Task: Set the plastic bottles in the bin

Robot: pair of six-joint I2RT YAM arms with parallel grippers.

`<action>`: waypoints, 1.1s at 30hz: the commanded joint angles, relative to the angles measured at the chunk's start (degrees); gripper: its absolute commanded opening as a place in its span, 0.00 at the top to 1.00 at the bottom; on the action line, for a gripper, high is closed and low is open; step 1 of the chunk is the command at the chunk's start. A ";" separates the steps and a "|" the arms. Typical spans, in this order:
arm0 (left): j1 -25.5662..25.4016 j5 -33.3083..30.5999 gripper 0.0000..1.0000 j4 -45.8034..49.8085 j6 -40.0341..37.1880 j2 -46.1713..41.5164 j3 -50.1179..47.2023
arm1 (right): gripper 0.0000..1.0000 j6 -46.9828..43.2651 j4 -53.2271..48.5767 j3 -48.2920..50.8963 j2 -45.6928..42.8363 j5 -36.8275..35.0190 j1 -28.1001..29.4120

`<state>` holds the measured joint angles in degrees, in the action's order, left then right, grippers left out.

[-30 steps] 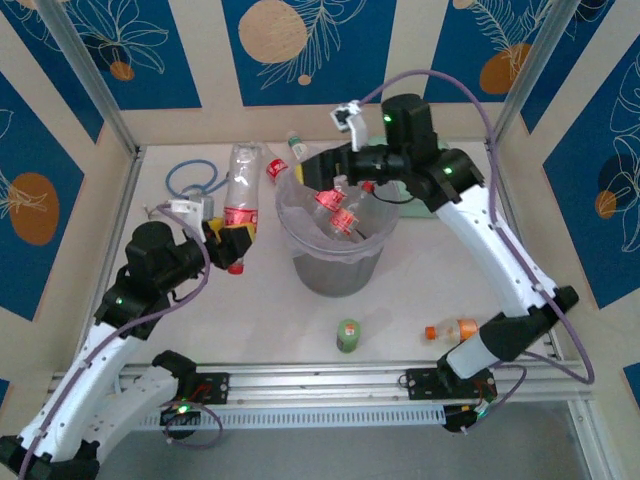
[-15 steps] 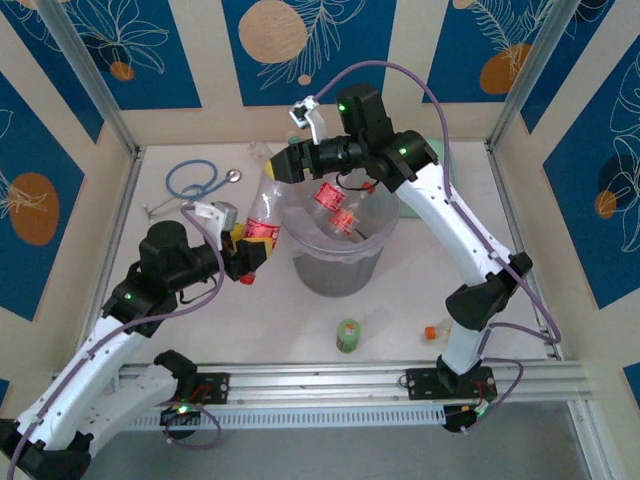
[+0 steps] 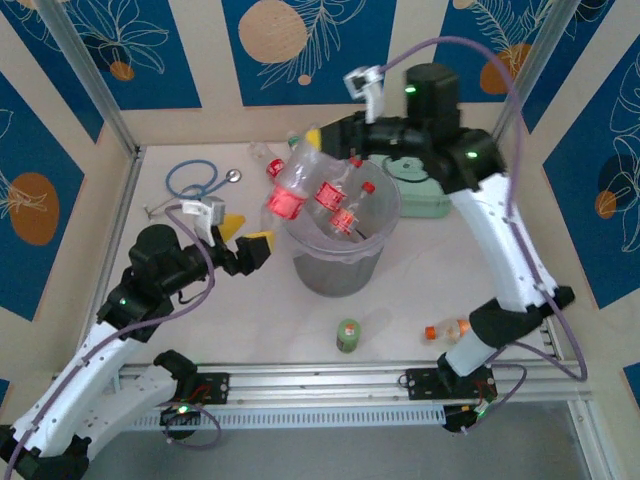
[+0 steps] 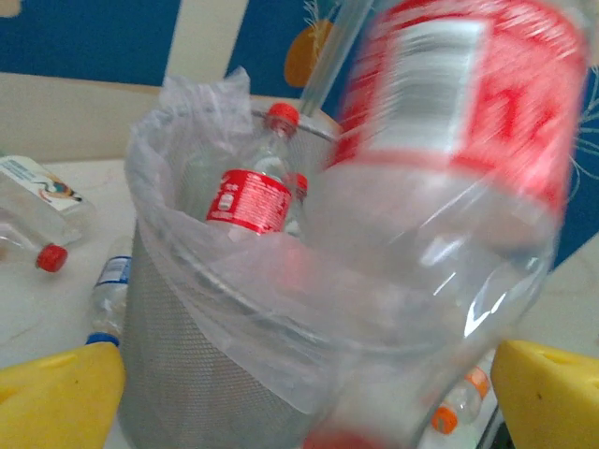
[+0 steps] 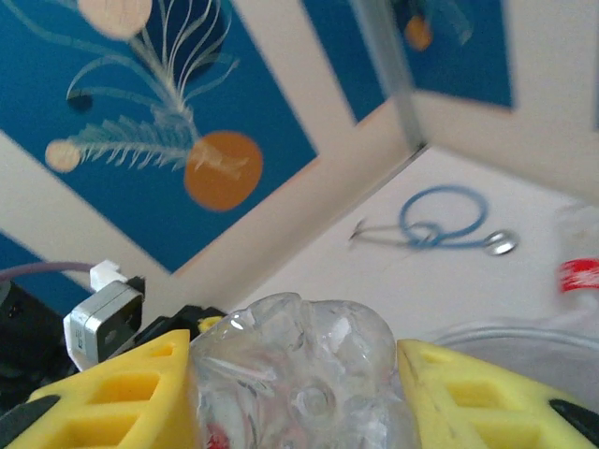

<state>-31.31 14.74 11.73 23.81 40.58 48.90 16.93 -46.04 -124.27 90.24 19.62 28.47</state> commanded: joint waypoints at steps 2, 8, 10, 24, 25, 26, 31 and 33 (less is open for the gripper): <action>-0.24 -5.07 0.00 -0.19 2.00 1.19 1.63 | 0.81 -2.17 -1.20 -0.65 -6.97 -3.08 -6.62; -0.24 -4.63 0.00 -4.80 3.80 7.04 2.16 | 0.90 -11.70 0.99 9.83 -12.41 -14.13 -8.82; -0.26 -3.71 0.00 -7.51 5.19 9.54 2.24 | 0.93 -12.13 1.76 12.52 -12.74 -12.61 -8.96; -0.84 -7.12 0.14 -12.52 11.73 18.19 3.07 | 0.94 -10.81 3.26 28.23 -11.63 -4.16 -7.34; -0.99 -7.10 0.15 -12.28 11.89 18.89 3.34 | 0.94 -10.29 3.69 29.86 -11.53 -4.51 -6.59; -1.06 -7.27 0.17 -12.21 11.88 19.45 3.54 | 0.94 -9.87 4.25 31.35 -11.52 -4.82 -5.89; -1.47 -8.87 0.22 -9.97 11.39 21.31 4.70 | 0.96 -8.29 7.64 37.93 -10.15 -6.85 -1.68; -1.59 -10.22 0.23 -8.31 10.99 21.30 5.18 | 0.96 -8.05 8.86 39.65 -9.37 -8.14 0.25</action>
<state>-32.18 6.87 1.85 35.11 62.13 51.40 7.44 -37.21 -87.50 79.72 11.00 25.47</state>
